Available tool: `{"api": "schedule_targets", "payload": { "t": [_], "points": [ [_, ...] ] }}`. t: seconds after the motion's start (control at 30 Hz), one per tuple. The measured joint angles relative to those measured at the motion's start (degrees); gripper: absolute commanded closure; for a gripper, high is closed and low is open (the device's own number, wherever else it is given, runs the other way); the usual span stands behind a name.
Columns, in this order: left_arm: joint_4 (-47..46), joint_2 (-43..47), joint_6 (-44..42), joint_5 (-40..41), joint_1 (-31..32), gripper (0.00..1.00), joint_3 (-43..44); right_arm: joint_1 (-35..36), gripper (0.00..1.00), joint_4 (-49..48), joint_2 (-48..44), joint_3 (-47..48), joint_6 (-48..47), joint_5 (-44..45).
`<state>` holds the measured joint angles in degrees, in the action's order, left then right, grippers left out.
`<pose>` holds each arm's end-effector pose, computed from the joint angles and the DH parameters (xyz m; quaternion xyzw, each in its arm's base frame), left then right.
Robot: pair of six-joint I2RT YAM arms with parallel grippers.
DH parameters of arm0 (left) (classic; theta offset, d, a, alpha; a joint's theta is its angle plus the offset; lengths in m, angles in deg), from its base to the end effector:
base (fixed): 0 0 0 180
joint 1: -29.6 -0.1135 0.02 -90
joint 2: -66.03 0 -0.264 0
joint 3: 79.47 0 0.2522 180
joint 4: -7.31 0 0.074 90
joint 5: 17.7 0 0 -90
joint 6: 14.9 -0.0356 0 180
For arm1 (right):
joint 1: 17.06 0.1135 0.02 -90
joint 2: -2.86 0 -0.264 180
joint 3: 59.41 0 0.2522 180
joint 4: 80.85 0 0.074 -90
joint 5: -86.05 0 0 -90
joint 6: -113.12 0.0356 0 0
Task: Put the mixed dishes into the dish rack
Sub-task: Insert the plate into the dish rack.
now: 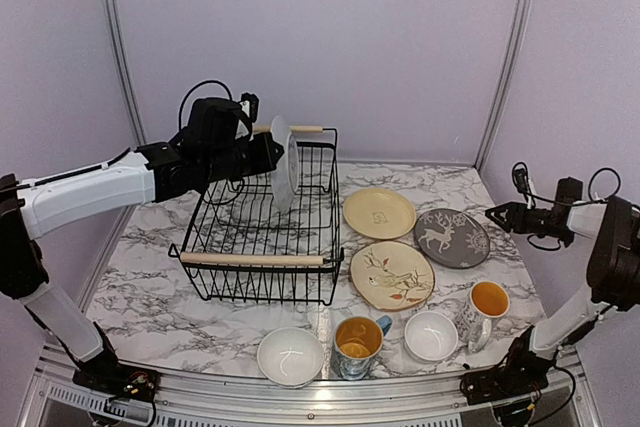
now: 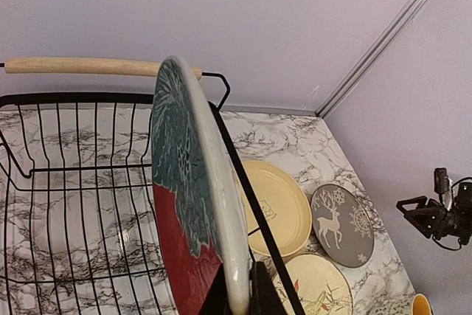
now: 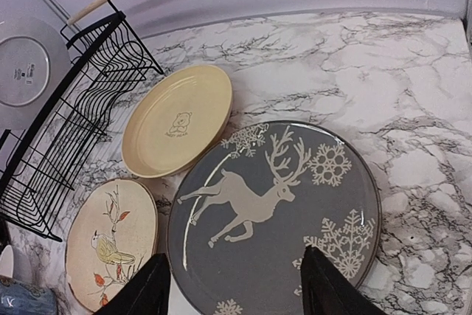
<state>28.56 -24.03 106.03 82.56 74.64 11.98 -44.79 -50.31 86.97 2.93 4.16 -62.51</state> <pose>0.2694 -0.2608 0.3466 0.0491 0.8153 -0.2945 0.4961 0.2653 -0.1051 0.2093 -0.0944 0.8351 0.3133 0.4421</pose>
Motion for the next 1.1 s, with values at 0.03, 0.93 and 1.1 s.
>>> {"api": "schedule_targets", "payload": {
  "t": [0.03,0.93,1.1],
  "points": [
    [-0.81,-0.42,0.11,-0.70,-0.26,1.00,0.00,0.20,0.42,0.07,0.20,0.00,-0.48,0.00],
    [-13.81,-17.31,2.45,-14.34,-3.45,1.00,3.48,3.76,0.41,2.01,1.18,0.02,-2.60,0.20],
    [-14.10,-19.58,2.51,-13.99,-3.78,1.00,6.36,3.78,0.41,2.14,1.18,0.02,-2.64,0.22]
  ]
}}
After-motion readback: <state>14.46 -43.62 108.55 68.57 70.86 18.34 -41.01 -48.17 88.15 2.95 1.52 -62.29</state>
